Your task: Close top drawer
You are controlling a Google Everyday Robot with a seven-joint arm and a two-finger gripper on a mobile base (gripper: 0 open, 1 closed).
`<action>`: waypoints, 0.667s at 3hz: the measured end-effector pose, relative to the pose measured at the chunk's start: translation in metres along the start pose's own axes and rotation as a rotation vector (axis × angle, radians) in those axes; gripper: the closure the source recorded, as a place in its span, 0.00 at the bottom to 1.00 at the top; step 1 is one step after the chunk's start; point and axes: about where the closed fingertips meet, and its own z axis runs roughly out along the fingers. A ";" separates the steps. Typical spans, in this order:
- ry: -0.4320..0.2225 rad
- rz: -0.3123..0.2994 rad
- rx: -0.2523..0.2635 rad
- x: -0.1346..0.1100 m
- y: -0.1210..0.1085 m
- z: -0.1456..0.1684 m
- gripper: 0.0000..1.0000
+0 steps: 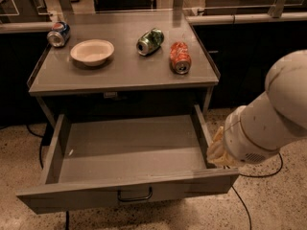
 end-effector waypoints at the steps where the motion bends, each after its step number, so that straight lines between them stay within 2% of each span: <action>1: -0.004 -0.006 -0.018 -0.001 0.012 0.018 1.00; 2: -0.007 -0.014 -0.057 -0.004 0.030 0.034 1.00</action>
Offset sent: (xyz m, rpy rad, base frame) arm -0.0381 0.0271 -0.0585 0.0129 0.0967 0.0478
